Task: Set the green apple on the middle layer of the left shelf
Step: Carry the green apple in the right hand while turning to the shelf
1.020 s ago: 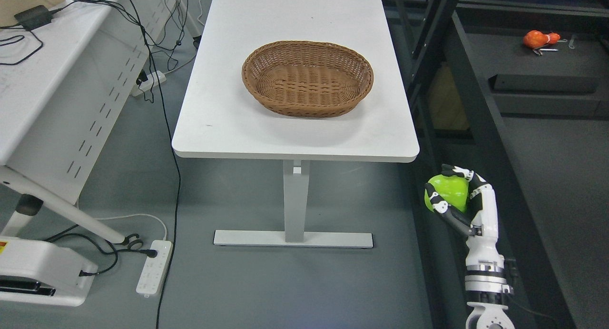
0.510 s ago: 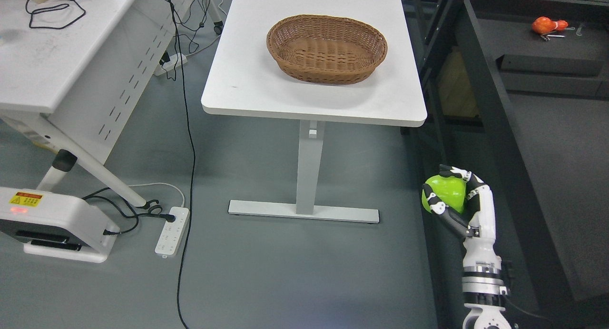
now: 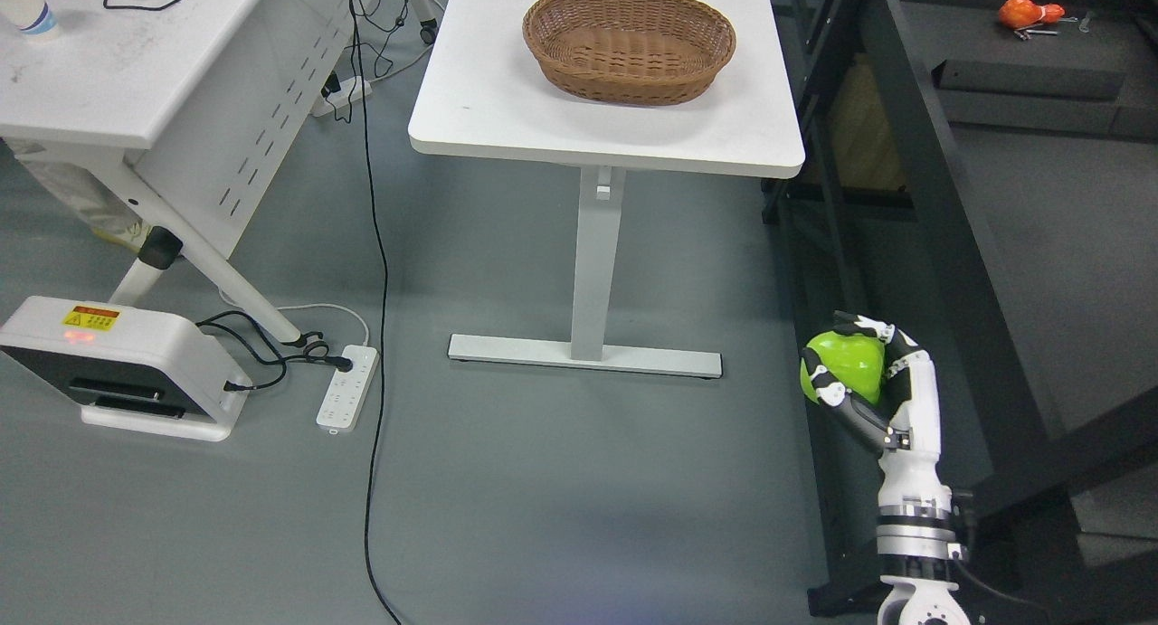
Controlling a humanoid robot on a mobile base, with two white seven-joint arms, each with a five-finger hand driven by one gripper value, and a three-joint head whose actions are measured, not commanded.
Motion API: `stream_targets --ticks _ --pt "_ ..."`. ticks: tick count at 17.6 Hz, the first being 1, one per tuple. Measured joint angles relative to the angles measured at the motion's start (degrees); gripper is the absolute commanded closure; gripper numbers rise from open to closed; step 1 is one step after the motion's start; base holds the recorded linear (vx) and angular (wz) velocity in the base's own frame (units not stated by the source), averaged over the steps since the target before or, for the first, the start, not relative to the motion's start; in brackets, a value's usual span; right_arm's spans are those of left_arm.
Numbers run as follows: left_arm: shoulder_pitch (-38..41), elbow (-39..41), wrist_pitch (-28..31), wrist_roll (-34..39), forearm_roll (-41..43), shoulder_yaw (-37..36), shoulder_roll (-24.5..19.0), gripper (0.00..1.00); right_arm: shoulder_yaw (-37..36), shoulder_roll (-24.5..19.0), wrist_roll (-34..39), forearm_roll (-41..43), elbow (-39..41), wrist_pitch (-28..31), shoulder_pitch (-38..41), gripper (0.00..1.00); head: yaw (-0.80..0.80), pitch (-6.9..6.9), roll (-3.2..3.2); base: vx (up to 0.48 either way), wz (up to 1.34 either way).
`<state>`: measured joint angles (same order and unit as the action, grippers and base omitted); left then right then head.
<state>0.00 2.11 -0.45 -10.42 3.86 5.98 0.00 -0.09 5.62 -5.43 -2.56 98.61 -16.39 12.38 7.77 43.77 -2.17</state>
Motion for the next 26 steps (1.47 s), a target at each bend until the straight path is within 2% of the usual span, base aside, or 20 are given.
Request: stream_targets --ticks 12,26 --pt "0.00 0.00 0.00 0.00 -0.01 0.00 0.00 0.00 0.07 -0.10 0.44 -0.07 0.06 0.53 0.01 1.00 0.00 0.00 0.00 -0.179 0.04" --pt "0.00 0.00 0.00 0.00 -0.01 0.00 0.00 0.00 0.09 -0.13 0.46 -0.08 0.09 0.63 -0.16 1.00 0.00 0.00 0.00 -0.072 -0.19"
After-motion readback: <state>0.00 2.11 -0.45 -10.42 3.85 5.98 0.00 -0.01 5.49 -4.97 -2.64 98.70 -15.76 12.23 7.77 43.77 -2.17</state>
